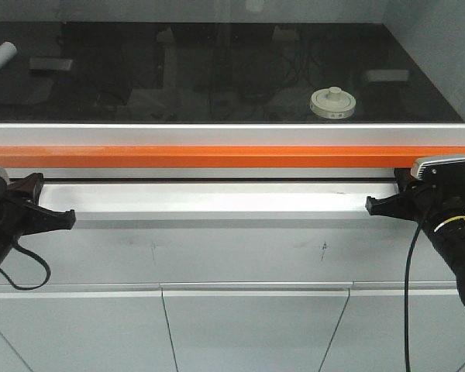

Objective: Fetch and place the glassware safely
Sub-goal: 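Bring the left gripper to the orange sash handle beside the right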

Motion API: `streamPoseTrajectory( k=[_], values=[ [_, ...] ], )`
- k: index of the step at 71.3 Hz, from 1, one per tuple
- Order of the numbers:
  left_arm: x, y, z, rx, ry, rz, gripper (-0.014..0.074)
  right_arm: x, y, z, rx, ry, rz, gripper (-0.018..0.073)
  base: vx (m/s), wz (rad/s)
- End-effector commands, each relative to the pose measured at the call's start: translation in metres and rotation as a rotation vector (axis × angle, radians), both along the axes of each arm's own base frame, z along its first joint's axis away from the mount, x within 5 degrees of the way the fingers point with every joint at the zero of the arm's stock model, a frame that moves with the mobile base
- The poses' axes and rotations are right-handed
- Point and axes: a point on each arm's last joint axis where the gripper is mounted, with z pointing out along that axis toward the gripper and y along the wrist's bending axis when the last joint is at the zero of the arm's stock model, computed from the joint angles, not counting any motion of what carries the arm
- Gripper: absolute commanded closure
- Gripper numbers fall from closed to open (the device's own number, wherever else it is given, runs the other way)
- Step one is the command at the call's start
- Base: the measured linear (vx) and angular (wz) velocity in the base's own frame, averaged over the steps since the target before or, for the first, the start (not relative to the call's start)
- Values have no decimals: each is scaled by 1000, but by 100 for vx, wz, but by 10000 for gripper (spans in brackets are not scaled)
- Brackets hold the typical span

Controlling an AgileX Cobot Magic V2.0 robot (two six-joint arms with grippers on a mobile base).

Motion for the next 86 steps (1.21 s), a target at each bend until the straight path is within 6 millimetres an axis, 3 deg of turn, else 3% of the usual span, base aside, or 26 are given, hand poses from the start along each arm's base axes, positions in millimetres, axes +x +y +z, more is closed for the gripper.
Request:
streamPoseTrajectory(
  k=[1, 56, 86],
  values=[
    [8, 0, 17, -18, -113, 8, 603, 4, -1, 26, -6, -163, 1, 560, 0, 0],
    [25, -1, 32, -19, -177, 8, 603, 4, -1, 27, -5, -167, 1, 560, 0, 0],
    [37, -1, 76, -15, -257, 8, 603, -2, -1, 56, 28, -220, 0, 560, 0, 0]
  ],
)
